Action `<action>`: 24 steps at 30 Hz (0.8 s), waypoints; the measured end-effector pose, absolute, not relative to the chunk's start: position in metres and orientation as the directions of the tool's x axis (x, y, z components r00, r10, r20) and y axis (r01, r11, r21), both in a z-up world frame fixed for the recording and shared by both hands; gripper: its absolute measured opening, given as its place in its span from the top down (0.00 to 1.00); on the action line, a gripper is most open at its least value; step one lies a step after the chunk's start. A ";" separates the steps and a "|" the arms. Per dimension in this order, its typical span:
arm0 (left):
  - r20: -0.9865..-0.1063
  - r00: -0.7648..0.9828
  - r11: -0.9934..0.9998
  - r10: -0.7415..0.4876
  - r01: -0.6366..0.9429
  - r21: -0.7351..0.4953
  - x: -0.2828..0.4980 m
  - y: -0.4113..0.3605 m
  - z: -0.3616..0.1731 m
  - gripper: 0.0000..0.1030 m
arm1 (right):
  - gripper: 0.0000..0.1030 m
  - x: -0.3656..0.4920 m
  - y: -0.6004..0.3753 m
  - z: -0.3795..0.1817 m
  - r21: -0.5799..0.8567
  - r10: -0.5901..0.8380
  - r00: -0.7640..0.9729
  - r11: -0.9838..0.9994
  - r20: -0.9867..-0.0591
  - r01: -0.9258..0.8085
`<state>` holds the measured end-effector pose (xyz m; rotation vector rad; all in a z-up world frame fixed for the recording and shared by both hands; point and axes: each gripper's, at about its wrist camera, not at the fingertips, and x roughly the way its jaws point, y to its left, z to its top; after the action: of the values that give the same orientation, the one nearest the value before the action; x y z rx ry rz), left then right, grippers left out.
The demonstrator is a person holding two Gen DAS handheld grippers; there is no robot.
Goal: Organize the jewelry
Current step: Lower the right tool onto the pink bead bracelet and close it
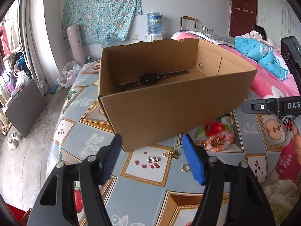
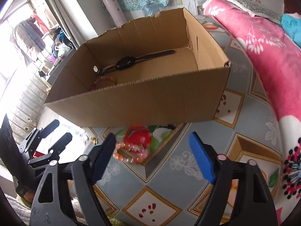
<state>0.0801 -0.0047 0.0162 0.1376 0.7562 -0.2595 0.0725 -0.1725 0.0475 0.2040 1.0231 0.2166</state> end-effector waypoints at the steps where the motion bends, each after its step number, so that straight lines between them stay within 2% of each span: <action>1: -0.693 0.696 0.960 -0.190 0.280 0.019 0.084 -0.003 0.016 0.44 | 0.36 0.075 -0.172 0.048 0.274 0.278 0.503 0.958 -0.818 -0.084; 3: -0.690 0.696 0.961 -0.198 0.278 0.005 0.089 0.000 0.017 0.45 | 0.49 0.083 -0.173 0.048 0.281 0.283 0.501 0.956 -0.818 -0.081; 5: -0.685 0.698 0.961 -0.208 0.276 -0.011 0.091 0.002 0.018 0.45 | 0.53 0.088 -0.173 0.050 0.281 0.280 0.511 0.957 -0.813 -0.077; 10: -0.681 0.699 0.962 -0.217 0.272 -0.028 0.095 0.005 0.018 0.46 | 0.55 0.092 -0.173 0.054 0.280 0.274 0.539 0.957 -0.797 -0.072; 14: -0.689 0.687 0.956 -0.232 0.293 -0.030 0.089 0.003 0.013 0.46 | 0.63 0.082 -0.166 0.046 0.245 0.273 0.499 0.962 -0.822 -0.123; 18: -0.712 0.652 0.946 -0.261 0.321 -0.053 0.077 0.004 -0.001 0.46 | 0.78 0.071 -0.155 0.027 0.228 0.272 0.406 0.961 -0.872 -0.154; 24: -0.725 0.605 0.922 -0.328 0.371 -0.108 0.068 0.001 -0.017 0.48 | 0.83 0.067 -0.140 0.007 0.224 0.261 0.340 0.964 -0.904 -0.143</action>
<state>0.0678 0.0009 -0.0174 0.0556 0.8273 -0.4049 0.0671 -0.1403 0.0075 0.1118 1.1959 0.2635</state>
